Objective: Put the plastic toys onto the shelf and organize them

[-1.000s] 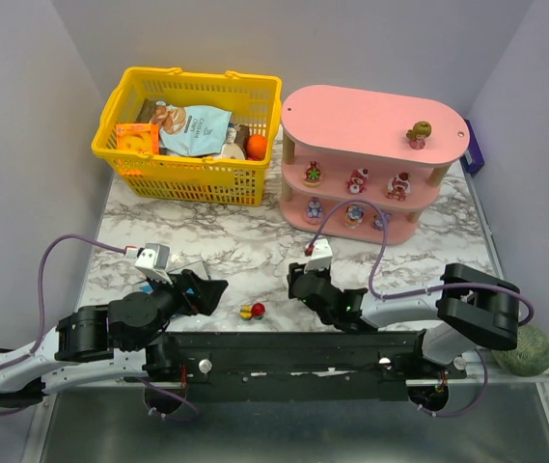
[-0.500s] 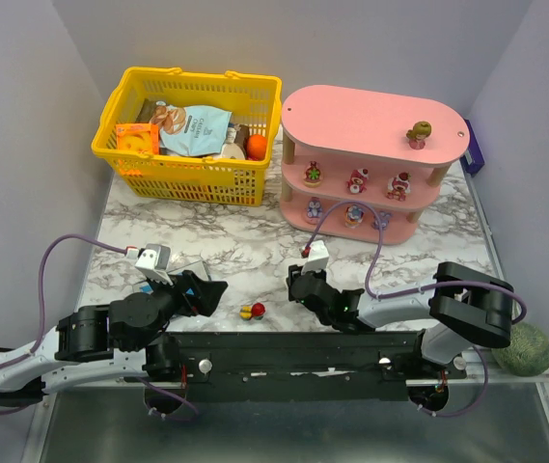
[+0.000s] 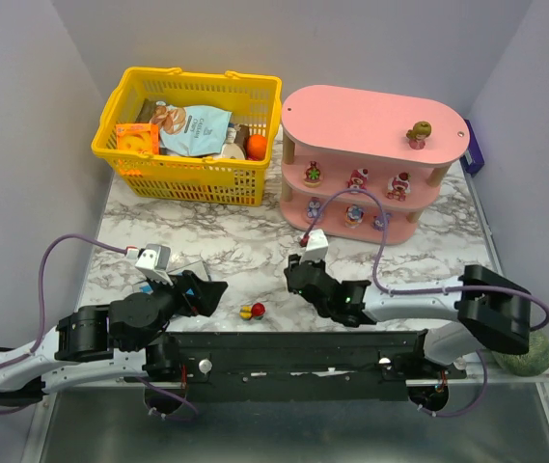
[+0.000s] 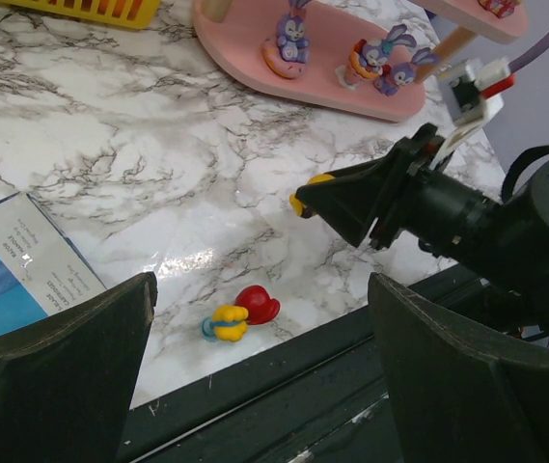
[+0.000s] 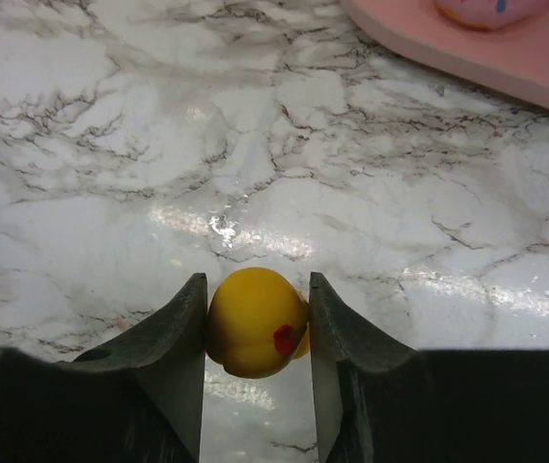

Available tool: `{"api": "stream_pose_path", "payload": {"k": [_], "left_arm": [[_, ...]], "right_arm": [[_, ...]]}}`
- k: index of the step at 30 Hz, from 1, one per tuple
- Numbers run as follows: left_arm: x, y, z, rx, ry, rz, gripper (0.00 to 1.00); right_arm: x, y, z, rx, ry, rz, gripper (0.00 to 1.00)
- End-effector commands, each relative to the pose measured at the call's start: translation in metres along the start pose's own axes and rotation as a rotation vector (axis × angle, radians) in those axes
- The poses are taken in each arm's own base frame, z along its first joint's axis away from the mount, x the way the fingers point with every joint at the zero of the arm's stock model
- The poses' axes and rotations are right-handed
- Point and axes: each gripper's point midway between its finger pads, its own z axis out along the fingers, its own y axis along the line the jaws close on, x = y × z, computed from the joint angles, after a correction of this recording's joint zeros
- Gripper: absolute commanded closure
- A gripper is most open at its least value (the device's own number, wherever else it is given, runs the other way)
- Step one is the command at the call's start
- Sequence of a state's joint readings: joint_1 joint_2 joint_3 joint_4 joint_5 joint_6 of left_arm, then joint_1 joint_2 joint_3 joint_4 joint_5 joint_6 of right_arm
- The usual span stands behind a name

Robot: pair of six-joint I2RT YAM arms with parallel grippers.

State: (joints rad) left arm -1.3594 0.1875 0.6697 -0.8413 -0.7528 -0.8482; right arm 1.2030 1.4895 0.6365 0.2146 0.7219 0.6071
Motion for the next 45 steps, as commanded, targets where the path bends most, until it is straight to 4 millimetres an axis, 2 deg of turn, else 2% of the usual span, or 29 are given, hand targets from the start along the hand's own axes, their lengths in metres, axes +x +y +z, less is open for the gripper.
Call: {"api": "stream_pose_path", "payload": {"k": [1,2,3,4,6,7,9,11,13,14,17,18,20,21,24,25,29,37,45], "left_arm": [[-0.009,0.004,-0.003,-0.011,-0.036,-0.030,0.01],[-0.009,0.004,-0.003,-0.012,-0.035,-0.029,0.01],[-0.008,0.004,-0.003,-0.013,-0.034,-0.028,0.01],[-0.009,0.004,-0.003,-0.013,-0.036,-0.029,0.01],[-0.010,0.005,-0.003,-0.015,-0.038,-0.034,0.01],[-0.010,0.005,-0.004,-0.014,-0.039,-0.035,0.01],[-0.011,0.005,-0.004,-0.015,-0.042,-0.048,0.01],[-0.014,0.004,-0.006,-0.009,-0.048,-0.063,0.01],[-0.015,0.005,-0.008,-0.012,-0.047,-0.070,0.01],[-0.016,0.007,-0.009,-0.015,-0.048,-0.083,0.01],[-0.017,0.008,-0.011,-0.013,-0.056,-0.091,0.01],[-0.017,0.008,-0.010,-0.009,-0.056,-0.084,0.01],[-0.017,0.007,-0.011,0.001,-0.057,-0.088,0.01],[-0.016,0.007,-0.011,0.000,-0.056,-0.086,0.01],[-0.016,0.006,-0.010,0.003,-0.053,-0.081,0.01],[-0.015,0.006,-0.010,0.003,-0.050,-0.077,0.01],[-0.015,0.005,-0.009,-0.003,-0.047,-0.070,0.01],[-0.013,0.006,-0.008,-0.007,-0.043,-0.063,0.01],[-0.013,0.007,-0.008,-0.011,-0.046,-0.062,0.01]], "right_arm": [[-0.071,-0.002,-0.018,0.044,-0.077,0.022,0.99],[-0.079,-0.011,-0.026,0.065,-0.062,0.006,0.99],[-0.093,-0.011,-0.030,0.063,-0.073,0.012,0.99],[-0.119,-0.011,-0.033,0.063,-0.102,0.025,0.99],[-0.147,-0.019,-0.046,0.067,-0.116,0.017,0.99],[-0.178,-0.020,-0.054,0.068,-0.156,0.026,0.99],[-0.202,-0.031,-0.066,0.102,-0.184,0.009,0.99],[-0.241,-0.046,-0.080,0.168,-0.251,0.022,0.99],[-0.266,-0.057,-0.092,0.200,-0.296,0.021,0.99],[-0.284,-0.061,-0.101,0.209,-0.332,0.043,0.99],[-0.309,-0.074,-0.108,0.245,-0.370,0.041,0.99],[-0.323,-0.076,-0.114,0.247,-0.396,0.054,0.99],[-0.335,-0.086,-0.115,0.286,-0.406,0.037,0.99],[-0.349,-0.088,-0.121,0.291,-0.426,0.047,0.99],[-0.360,-0.104,-0.118,0.353,-0.416,0.031,0.99],[-0.371,-0.111,-0.123,0.364,-0.428,0.044,0.99],[-0.381,-0.122,-0.117,0.388,-0.393,0.021,0.99],[-0.372,-0.140,-0.082,0.445,-0.291,-0.011,0.99],[-0.371,-0.153,-0.080,0.472,-0.343,0.039,0.99]]}}
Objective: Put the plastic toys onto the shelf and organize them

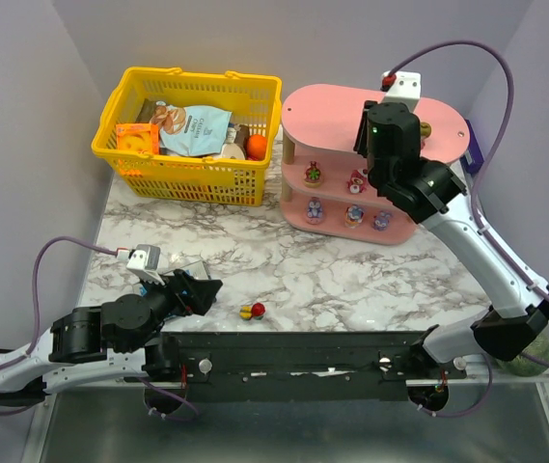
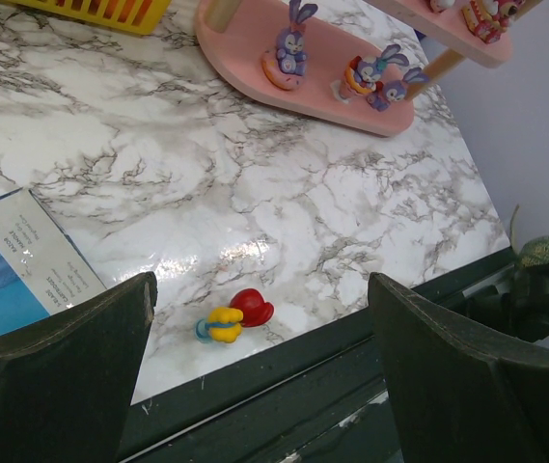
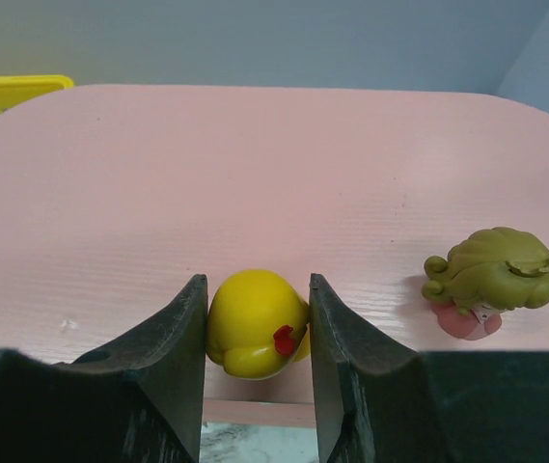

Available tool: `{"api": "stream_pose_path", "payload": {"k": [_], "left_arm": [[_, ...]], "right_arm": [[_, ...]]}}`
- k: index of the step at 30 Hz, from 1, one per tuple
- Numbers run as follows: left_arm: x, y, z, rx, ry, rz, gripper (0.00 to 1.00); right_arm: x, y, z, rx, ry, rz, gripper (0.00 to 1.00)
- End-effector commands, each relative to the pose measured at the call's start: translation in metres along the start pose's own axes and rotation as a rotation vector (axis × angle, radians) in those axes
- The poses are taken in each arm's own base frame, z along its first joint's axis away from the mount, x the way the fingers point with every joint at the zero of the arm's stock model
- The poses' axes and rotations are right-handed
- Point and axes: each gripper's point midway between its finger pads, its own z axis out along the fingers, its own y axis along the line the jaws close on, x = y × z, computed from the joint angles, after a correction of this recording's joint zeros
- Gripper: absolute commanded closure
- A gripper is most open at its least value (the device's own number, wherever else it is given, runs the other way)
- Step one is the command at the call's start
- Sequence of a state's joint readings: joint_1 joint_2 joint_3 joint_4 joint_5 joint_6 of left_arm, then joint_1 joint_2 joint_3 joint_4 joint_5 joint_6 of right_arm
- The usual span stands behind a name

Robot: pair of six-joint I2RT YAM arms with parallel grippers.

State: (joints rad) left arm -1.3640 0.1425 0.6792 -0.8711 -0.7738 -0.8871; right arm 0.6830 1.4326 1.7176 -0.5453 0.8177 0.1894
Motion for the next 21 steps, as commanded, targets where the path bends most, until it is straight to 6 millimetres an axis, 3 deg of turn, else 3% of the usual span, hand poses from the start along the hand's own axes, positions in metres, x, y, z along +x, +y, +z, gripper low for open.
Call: {"api": "stream_pose_path", "payload": {"k": [1,9,21], "left_arm": [[-0.007,0.001,-0.002,-0.010,-0.022,-0.010,0.01],[-0.008,0.002,-0.002,-0.012,-0.025,-0.009,0.01],[-0.008,0.002,-0.002,-0.014,-0.027,-0.007,0.01]], "right_arm": [[-0.005,-0.009,0.000,0.005,-0.020,0.032,0.99],[0.000,-0.010,0.008,-0.019,0.005,0.041,0.96],[0.008,-0.006,0.021,-0.074,0.051,0.095,0.75]]}}
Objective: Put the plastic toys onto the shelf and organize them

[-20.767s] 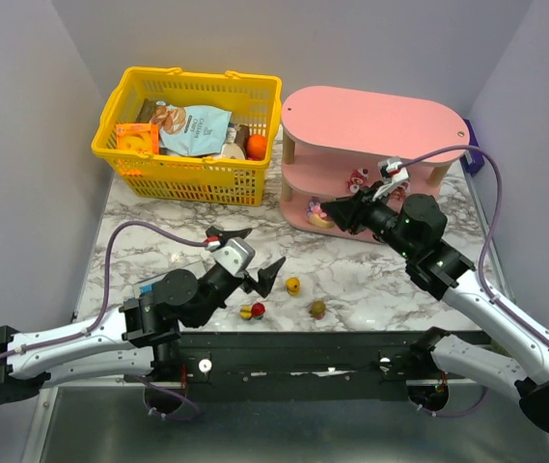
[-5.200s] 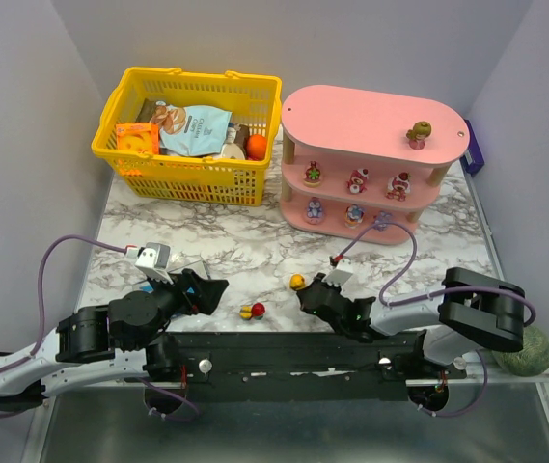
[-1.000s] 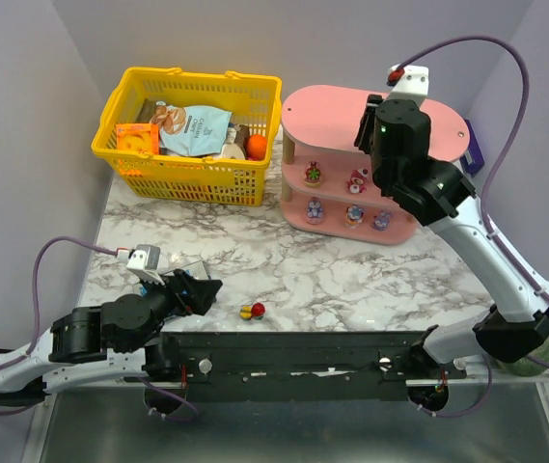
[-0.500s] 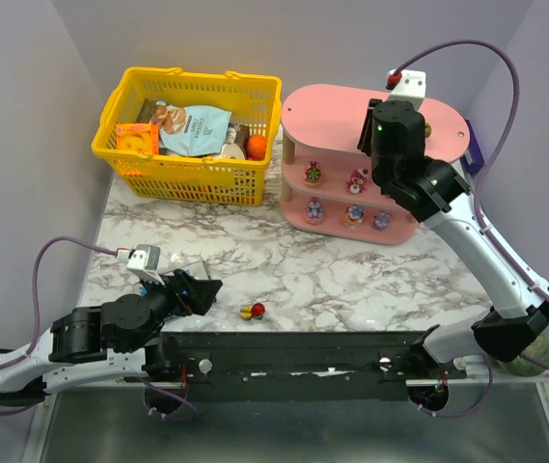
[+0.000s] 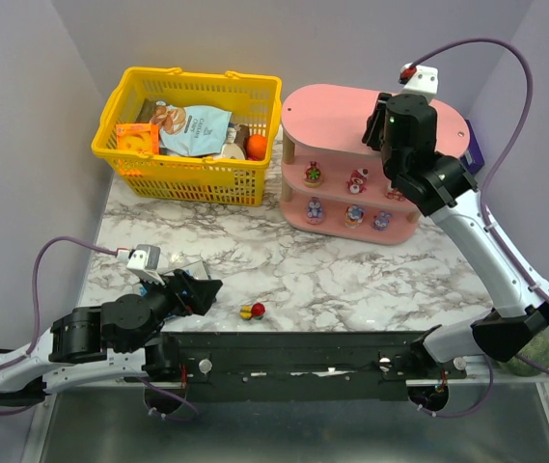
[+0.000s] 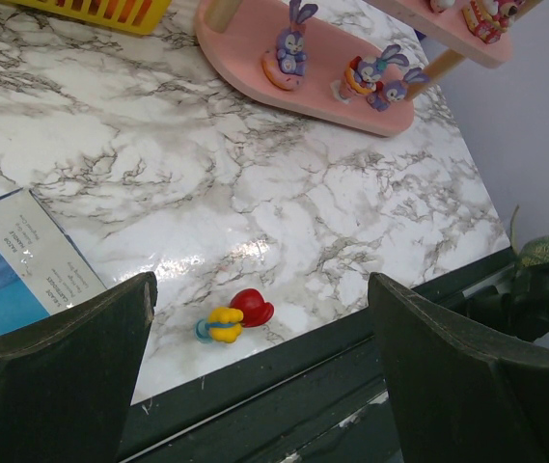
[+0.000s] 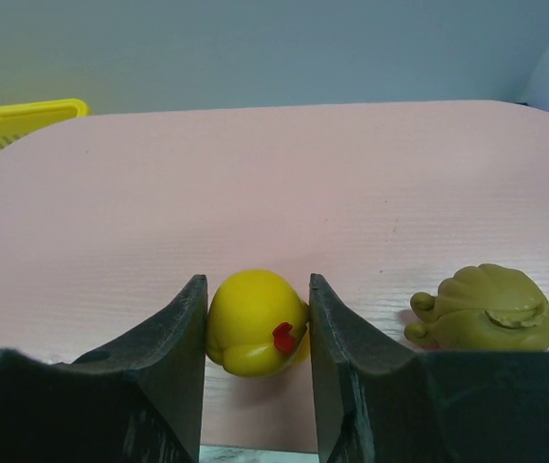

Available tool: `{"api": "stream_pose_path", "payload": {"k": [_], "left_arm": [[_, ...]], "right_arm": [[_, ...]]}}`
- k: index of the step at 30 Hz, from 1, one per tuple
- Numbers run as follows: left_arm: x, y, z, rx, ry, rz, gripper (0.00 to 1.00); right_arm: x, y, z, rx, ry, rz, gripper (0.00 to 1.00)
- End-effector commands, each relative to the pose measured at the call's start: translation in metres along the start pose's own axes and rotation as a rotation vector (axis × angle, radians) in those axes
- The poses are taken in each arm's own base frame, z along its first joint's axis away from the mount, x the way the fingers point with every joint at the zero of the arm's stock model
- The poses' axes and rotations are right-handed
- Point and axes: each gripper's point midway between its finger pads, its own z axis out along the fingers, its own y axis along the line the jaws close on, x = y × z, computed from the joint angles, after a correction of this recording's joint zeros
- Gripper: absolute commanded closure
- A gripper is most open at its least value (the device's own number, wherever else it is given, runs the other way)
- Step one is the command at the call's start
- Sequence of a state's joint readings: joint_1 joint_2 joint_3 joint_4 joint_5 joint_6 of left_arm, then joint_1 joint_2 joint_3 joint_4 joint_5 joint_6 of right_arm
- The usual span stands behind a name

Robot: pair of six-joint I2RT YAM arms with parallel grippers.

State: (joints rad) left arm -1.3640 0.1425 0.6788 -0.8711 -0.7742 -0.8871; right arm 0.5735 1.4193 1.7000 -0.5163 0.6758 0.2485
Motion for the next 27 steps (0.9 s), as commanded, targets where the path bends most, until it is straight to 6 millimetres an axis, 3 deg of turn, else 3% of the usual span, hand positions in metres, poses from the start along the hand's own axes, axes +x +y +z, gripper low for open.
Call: {"api": "stream_pose_path", "payload": {"k": [1,27], "left_arm": [[-0.0082,0.0021,-0.0018,-0.013,-0.027,-0.009,0.01],[-0.0087,0.0030,-0.0019,-0.016,-0.030,-0.009,0.01]], "right_arm": [[0.0110,0.0041,0.0044,-0.034,0.047,0.001,0.73],[0.0084,0.0001,0.0107,-0.004,0.060,-0.031,0.49]]}}
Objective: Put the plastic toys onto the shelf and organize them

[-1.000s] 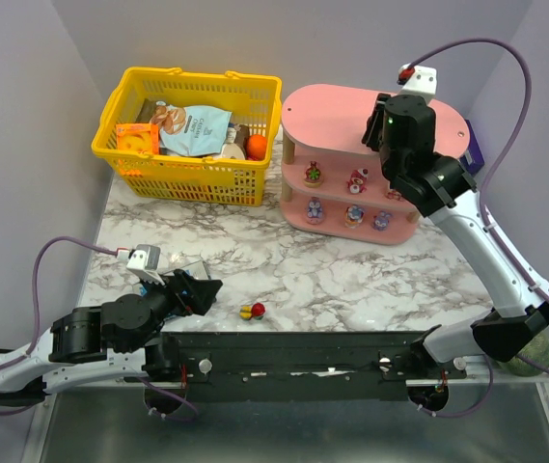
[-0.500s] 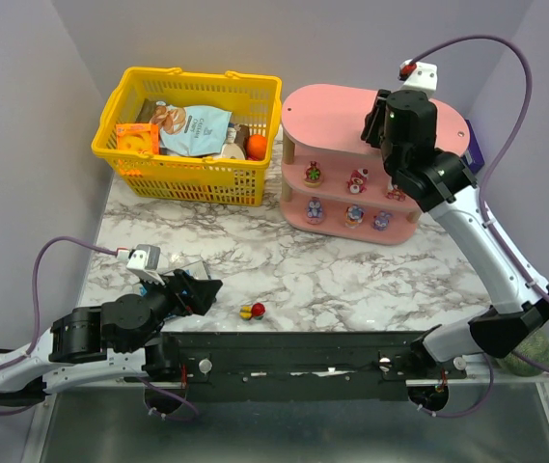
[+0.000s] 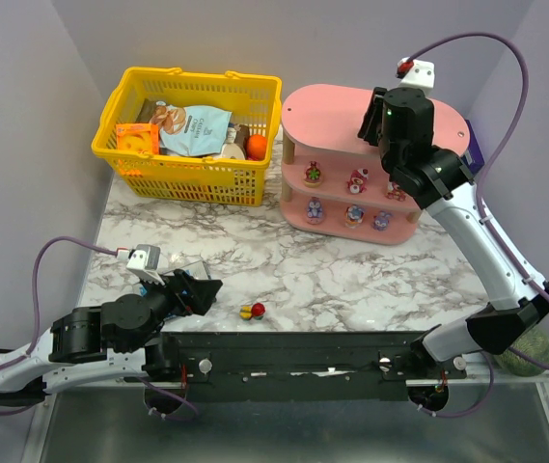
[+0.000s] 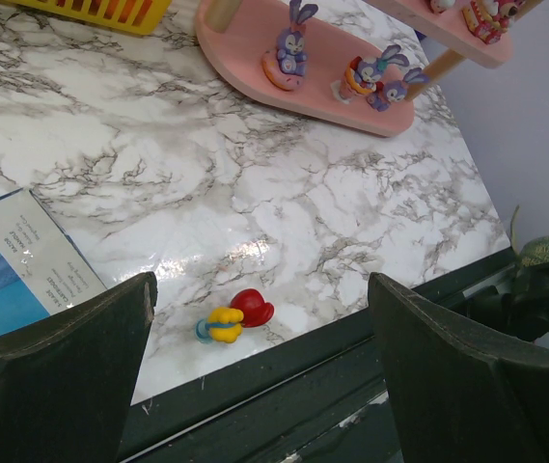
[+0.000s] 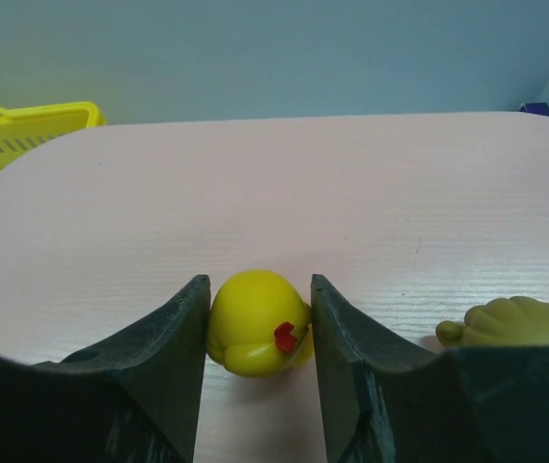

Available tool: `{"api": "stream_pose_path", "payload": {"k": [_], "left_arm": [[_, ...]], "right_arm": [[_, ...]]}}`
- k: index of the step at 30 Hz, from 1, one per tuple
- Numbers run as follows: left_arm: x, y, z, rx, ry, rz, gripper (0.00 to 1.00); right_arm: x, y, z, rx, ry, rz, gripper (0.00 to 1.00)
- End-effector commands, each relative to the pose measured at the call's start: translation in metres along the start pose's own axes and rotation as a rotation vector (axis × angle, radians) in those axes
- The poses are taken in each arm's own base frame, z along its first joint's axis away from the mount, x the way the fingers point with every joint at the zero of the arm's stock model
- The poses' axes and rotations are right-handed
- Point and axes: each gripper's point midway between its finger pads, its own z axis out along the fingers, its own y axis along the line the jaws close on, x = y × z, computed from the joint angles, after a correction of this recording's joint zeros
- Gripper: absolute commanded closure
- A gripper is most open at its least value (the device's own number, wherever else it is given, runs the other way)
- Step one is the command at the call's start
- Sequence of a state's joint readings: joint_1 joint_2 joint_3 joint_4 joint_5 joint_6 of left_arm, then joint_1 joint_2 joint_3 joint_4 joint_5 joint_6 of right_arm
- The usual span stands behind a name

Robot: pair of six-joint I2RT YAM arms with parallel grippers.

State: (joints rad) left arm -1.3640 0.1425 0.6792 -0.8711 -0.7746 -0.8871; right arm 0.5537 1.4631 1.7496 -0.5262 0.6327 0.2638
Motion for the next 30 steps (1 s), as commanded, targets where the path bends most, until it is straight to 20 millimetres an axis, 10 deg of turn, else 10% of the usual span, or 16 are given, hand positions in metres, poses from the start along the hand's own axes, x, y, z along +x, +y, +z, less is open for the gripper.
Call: {"api": "stream_pose_path", "payload": {"k": [1,30], "left_arm": [[-0.009,0.002,-0.002,-0.013,-0.028,-0.010,0.01],[-0.009,0.003,-0.003,-0.014,-0.030,-0.011,0.01]], "right_arm": [[0.010,-0.008,0.000,0.017,0.047,-0.048,0.47],[-0.037,0.006,-0.034,-0.153,-0.076,0.041,0.21]]}}
